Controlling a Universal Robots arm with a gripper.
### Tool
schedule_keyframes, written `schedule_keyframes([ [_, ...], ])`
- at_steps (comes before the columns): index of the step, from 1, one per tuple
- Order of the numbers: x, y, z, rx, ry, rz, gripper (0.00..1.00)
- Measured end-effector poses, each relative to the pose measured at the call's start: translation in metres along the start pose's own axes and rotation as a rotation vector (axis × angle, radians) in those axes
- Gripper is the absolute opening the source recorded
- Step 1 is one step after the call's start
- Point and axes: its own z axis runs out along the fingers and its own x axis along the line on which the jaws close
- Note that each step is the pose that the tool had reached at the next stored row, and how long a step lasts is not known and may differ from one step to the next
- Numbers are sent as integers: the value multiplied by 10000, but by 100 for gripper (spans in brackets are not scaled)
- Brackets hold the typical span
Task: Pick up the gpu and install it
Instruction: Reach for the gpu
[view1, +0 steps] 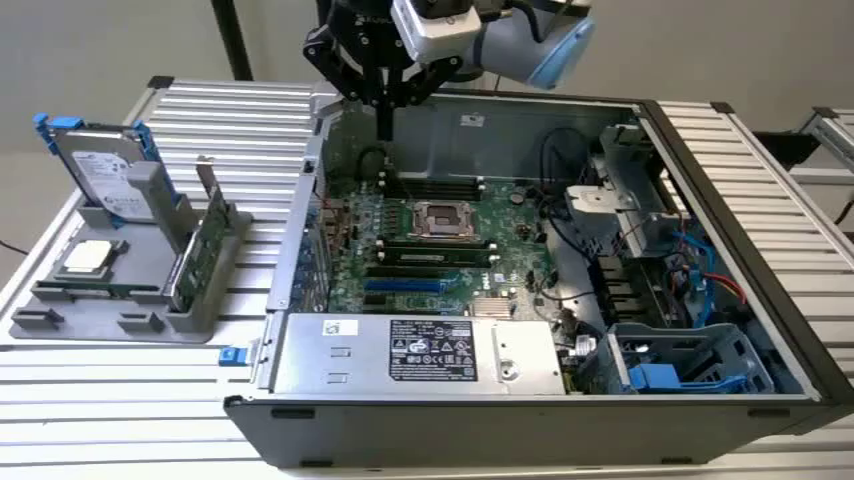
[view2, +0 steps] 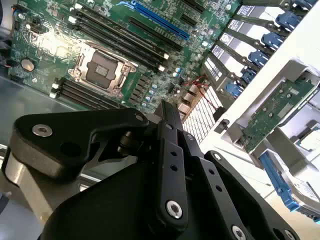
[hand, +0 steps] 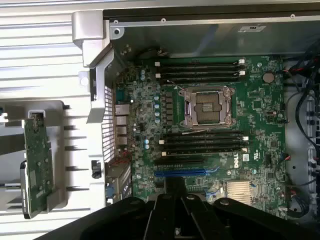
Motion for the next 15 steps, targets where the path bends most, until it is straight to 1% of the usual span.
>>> schedule_keyframes([
  [11,1,0,0,0,0,-1,0],
  [15,29,-2,-2,2,1,0,0],
])
